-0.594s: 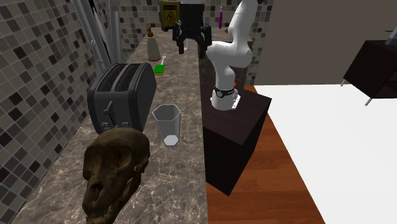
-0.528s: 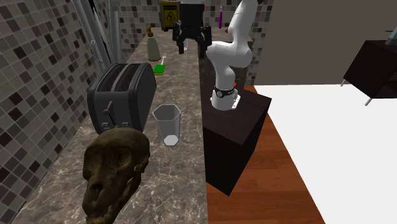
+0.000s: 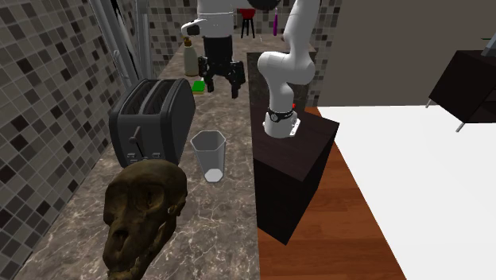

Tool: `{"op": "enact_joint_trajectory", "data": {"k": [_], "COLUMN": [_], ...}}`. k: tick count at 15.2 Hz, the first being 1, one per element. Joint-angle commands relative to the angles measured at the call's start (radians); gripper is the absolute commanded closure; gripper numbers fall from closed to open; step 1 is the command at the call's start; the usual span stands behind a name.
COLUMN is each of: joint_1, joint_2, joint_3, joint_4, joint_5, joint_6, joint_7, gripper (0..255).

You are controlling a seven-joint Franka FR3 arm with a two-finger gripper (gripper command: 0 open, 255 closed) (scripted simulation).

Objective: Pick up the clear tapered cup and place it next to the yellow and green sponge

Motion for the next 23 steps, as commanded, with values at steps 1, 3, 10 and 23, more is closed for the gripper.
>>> {"op": "enact_joint_trajectory", "data": {"k": [1, 3, 10, 23], "joint_1": [-0.001, 0.000, 0.009, 0.016], "joint_2": [0.073, 0.139, 0.379, 0.431], "joint_3": [-0.027, -0.047, -0.106, -0.104], "joint_4": [0.002, 0.006, 0.063, 0.009], "joint_5": [0.001, 0.007, 0.058, 0.077], "joint_6": [0.065, 0.118, 0.270, 0.375], "joint_7": [-0.042, -0.076, -0.202, -0.215], "gripper": [0, 0, 0, 0]}}
